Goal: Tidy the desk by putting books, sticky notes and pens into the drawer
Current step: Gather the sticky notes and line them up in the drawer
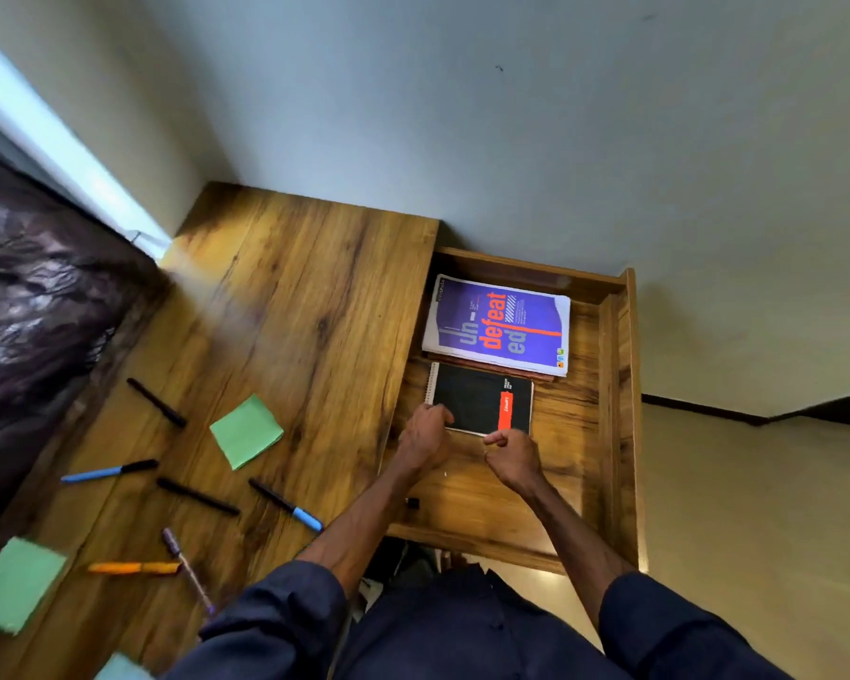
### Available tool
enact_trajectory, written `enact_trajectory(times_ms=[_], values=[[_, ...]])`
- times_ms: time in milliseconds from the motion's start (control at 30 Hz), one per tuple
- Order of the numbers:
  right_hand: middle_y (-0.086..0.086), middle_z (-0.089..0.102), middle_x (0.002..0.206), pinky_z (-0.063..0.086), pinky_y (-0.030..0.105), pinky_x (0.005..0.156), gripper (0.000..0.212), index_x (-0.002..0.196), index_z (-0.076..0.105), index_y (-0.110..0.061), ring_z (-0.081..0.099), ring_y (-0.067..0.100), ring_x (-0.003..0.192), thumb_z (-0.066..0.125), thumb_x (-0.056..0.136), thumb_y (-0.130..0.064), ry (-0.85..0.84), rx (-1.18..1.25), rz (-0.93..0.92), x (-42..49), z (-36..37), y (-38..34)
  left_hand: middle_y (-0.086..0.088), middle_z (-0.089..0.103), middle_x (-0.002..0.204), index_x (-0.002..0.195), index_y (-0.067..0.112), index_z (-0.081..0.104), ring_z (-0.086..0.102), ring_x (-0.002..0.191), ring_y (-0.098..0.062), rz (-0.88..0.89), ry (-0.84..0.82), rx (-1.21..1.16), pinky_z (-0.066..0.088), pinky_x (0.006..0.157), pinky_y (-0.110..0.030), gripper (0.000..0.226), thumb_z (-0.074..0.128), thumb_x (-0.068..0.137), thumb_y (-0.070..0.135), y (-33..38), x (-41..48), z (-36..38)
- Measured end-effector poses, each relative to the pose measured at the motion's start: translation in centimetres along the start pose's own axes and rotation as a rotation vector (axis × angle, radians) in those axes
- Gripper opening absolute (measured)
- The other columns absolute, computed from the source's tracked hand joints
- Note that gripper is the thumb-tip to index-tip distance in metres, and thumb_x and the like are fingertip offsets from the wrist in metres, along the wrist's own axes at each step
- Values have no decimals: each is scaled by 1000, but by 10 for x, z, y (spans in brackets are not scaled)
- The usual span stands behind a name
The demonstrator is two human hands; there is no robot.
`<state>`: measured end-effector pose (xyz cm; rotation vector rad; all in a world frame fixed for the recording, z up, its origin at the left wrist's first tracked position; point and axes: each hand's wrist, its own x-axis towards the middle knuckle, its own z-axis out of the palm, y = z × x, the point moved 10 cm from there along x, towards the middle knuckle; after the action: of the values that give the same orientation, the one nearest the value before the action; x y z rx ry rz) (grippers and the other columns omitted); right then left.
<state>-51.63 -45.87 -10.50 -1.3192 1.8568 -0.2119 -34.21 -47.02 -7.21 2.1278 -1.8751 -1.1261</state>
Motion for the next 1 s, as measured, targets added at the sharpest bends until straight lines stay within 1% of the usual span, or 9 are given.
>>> enact_trajectory(times_ms=[100, 200, 333, 433, 533, 633, 733, 867, 1000], values=[[11, 76, 109, 55, 33, 92, 24, 106, 77, -4, 71, 26, 101, 67, 85, -3, -29, 18, -126, -13, 11, -35, -9, 62, 133, 126, 11, 66, 56, 127, -22, -25, 110, -76, 42, 109, -31, 33, 54, 95, 10, -7, -29, -23], [9, 78, 101, 55, 28, 83, 23, 101, 78, -7, 72, 22, 92, 64, 84, -2, -15, 61, -208, -28, 17, -66, -11, 68, 123, 119, 7, 70, 62, 117, -24, -15, 198, -161, 47, 105, -36, 28, 56, 94, 7, -16, -55, -38], [6, 78, 95, 59, 31, 83, 23, 97, 79, -9, 73, 19, 88, 61, 85, -2, -48, 73, -343, -55, 34, -108, -3, 72, 115, 114, 12, 71, 68, 106, -18, -49, 337, -249, 54, 97, -35, 25, 58, 93, 7, -44, -99, -60], [3, 78, 94, 57, 24, 78, 20, 96, 79, -11, 72, 14, 86, 64, 85, -4, -100, 68, -431, -72, 49, -137, -2, 74, 115, 114, 12, 73, 69, 105, -19, -99, 420, -286, 56, 93, -37, 27, 57, 93, 8, -73, -122, -75], [2, 77, 93, 61, 28, 79, 17, 97, 78, -12, 71, 12, 84, 66, 87, -5, -152, 48, -499, -83, 66, -163, -4, 73, 115, 113, 11, 73, 69, 105, -19, -163, 493, -301, 56, 92, -38, 27, 56, 92, 8, -105, -140, -90], [3, 77, 96, 62, 35, 82, 17, 100, 78, -11, 73, 15, 87, 65, 90, -6, -220, 0, -548, -90, 91, -187, -2, 75, 113, 110, 13, 73, 70, 101, -20, -243, 545, -344, 55, 91, -33, 25, 57, 91, 9, -143, -152, -102], [3, 78, 101, 62, 30, 83, 18, 102, 78, -11, 73, 15, 91, 65, 91, -6, -264, -47, -577, -97, 120, -210, 0, 75, 113, 108, 16, 72, 71, 100, -19, -339, 573, -386, 55, 91, -31, 24, 58, 90, 11, -184, -162, -113], [9, 78, 100, 58, 34, 87, 20, 102, 78, -7, 73, 21, 94, 64, 88, -3, -286, -110, -621, -106, 159, -239, 0, 73, 115, 109, 20, 69, 67, 107, -23, -429, 609, -418, 53, 95, -37, 23, 56, 91, 12, -228, -172, -123], [13, 75, 109, 56, 39, 92, 27, 110, 75, -3, 70, 27, 101, 63, 87, -3, -300, -216, -681, -117, 191, -266, -2, 70, 117, 109, 22, 68, 62, 114, -24, -514, 641, -414, 50, 96, -35, 24, 55, 91, 12, -263, -180, -125]])
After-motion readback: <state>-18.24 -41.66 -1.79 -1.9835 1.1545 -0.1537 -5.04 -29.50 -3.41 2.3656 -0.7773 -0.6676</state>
